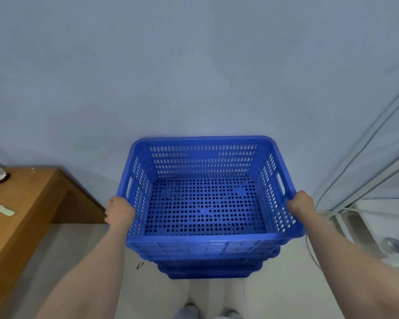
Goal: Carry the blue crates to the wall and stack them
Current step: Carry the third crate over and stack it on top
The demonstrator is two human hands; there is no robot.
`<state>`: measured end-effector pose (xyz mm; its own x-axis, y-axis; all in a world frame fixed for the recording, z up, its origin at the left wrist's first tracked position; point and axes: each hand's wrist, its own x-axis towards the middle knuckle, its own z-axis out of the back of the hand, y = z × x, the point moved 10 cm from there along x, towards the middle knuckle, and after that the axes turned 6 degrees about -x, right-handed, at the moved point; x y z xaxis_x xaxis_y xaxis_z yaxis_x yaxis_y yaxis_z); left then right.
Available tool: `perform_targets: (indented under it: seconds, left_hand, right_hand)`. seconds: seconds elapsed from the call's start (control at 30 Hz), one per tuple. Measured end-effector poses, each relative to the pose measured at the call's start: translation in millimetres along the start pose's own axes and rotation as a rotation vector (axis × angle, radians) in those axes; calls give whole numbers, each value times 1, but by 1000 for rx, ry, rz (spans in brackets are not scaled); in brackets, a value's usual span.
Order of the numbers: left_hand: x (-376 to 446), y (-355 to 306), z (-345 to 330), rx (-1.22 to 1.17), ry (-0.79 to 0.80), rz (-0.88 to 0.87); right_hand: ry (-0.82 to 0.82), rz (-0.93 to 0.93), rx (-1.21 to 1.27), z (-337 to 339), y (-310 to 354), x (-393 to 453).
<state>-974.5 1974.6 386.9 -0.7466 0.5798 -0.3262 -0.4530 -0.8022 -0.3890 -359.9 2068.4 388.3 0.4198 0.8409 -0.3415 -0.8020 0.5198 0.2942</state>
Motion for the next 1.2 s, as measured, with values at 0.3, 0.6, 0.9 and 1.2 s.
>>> perform_targets:
  seconds: [0.3, 0.6, 0.9, 1.2]
  left_hand:
    - [1, -18, 6, -76, -31, -62]
    - [0, -27, -8, -88, 13, -123]
    - [-6, -17, -7, -19, 19, -160]
    - [11, -18, -9, 66, 62, -204]
  right_hand:
    - [-127, -15, 45, 16, -6, 2]
    - [-47, -7, -14, 21, -13, 16]
    - [-10, 1, -26, 13, -21, 13]
    - [56, 6, -114, 7, -13, 4]
